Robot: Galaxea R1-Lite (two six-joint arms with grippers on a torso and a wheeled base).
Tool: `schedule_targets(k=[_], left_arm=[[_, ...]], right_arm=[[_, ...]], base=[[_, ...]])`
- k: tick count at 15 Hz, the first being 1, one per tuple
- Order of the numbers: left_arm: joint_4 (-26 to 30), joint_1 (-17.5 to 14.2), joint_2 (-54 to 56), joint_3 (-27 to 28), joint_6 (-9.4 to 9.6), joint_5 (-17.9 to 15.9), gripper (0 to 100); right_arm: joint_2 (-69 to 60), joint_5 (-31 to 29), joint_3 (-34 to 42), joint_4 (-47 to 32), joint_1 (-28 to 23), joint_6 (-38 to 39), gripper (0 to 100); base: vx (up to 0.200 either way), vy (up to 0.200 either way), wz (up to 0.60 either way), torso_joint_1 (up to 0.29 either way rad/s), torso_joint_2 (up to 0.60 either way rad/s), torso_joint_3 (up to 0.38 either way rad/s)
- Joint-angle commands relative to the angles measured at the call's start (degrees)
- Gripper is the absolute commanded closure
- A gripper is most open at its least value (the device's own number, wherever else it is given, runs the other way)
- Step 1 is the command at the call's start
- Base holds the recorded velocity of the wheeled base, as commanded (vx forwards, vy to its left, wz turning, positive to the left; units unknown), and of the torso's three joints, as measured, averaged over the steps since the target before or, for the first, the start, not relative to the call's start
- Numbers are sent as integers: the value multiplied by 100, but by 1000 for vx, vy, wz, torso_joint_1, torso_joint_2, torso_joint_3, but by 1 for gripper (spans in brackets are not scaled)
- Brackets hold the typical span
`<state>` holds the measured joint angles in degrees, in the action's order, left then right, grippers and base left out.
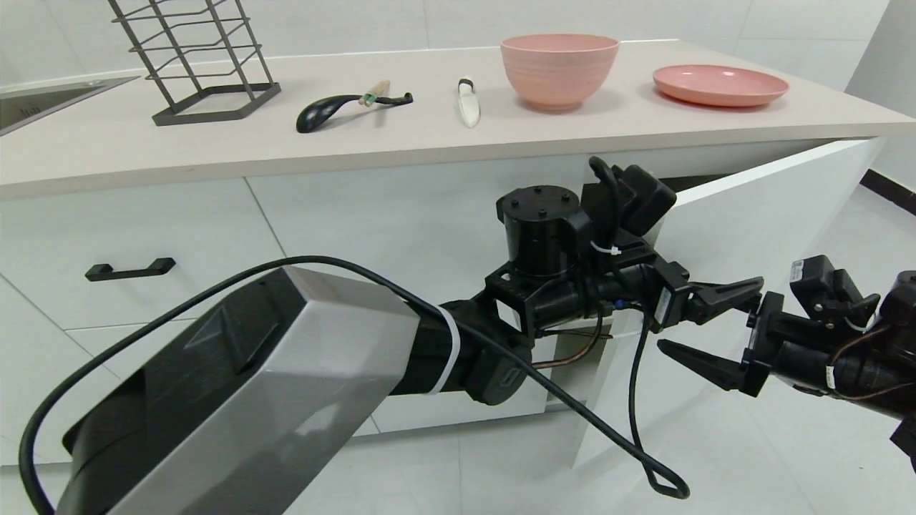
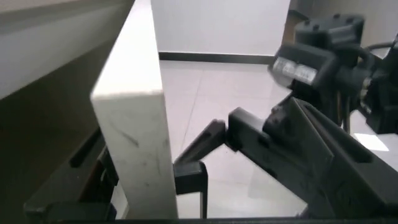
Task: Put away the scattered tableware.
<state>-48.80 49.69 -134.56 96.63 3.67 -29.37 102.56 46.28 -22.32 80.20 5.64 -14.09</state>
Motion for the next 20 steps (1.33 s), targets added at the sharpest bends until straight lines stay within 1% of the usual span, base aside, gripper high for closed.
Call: schedule_targets(k=[1, 3, 5, 6, 8, 9, 10, 11, 12, 14, 17, 19, 20], left_arm=[[28, -38, -237, 242, -7, 28, 0], [20, -47, -413, 541, -130, 28, 0], [28, -47, -413, 549, -147, 28, 0], [11, -47, -404, 541, -147, 28, 0], [2, -47, -360, 541, -138, 71, 0], [11, -47, -308, 523, -138, 115, 0], [20, -47, -273, 505, -138, 265, 0], [20, -38, -264, 497, -138, 362, 0], [20, -38, -264, 479, -138, 397, 0], [2, -12, -273, 277, -130, 432, 0], [-174, 41, -273, 84, -121, 608, 0], [-367, 138, -202, -233, -121, 616, 0], [-411, 208, -123, -409, -130, 616, 0]], right_arm=[[80, 66, -18, 4, -2, -6, 0], [80, 119, 0, 4, -2, -15, 0], [-113, 110, 61, 4, -2, -15, 0], [-368, 75, 263, 4, -11, -23, 0], [-1150, -163, 887, -5, -20, -23, 0], [-1634, -330, 1283, -13, -125, -15, 0], [-2205, -365, 1757, -31, -318, -15, 0], [-2653, -365, 2074, -66, -450, -23, 0], [-2979, -365, 2232, -101, -529, -23, 0], [-3814, -382, 2232, -242, -687, -23, 0], [-4719, -382, 2232, -303, -775, -23, 0], [-5308, -426, 2232, -470, -819, -32, 0], [-5571, -549, 2232, -549, -828, -32, 0]], base=[[0, 0, 0, 0, 0, 0], [0, 0, 0, 0, 0, 0], [0, 0, 0, 0, 0, 0], [0, 0, 0, 0, 0, 0], [0, 0, 0, 0, 0, 0], [0, 0, 0, 0, 0, 0], [0, 0, 0, 0, 0, 0], [0, 0, 0, 0, 0, 0], [0, 0, 0, 0, 0, 0], [0, 0, 0, 0, 0, 0], [0, 0, 0, 0, 0, 0], [0, 0, 0, 0, 0, 0], [0, 0, 0, 0, 0, 0]])
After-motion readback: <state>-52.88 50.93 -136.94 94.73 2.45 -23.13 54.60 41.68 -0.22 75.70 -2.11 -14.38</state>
